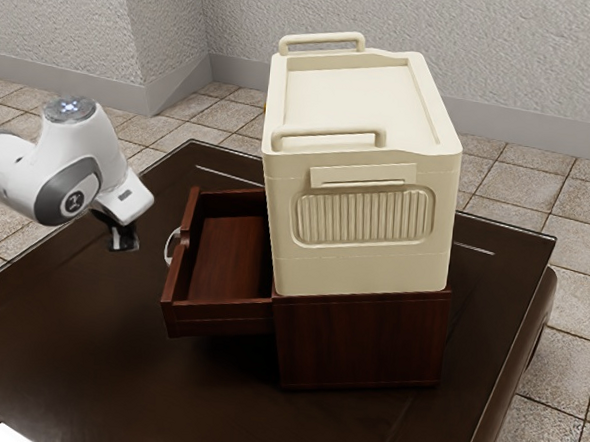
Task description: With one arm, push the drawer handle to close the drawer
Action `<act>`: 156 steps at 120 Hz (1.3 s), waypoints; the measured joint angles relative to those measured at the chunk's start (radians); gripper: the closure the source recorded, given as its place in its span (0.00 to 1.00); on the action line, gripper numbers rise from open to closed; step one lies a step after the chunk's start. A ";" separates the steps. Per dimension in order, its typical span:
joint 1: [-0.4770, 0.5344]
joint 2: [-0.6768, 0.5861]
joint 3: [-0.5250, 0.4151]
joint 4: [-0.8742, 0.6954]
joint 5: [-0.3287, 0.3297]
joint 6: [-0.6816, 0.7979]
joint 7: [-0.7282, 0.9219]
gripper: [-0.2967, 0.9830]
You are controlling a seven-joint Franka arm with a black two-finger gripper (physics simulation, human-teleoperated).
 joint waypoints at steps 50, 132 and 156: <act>-0.089 0.064 -0.007 0.040 -0.045 0.058 0.186 0.85; -0.201 0.210 -0.034 0.206 -0.038 0.065 0.149 0.85; -0.236 0.255 -0.034 0.262 -0.032 0.063 0.119 0.85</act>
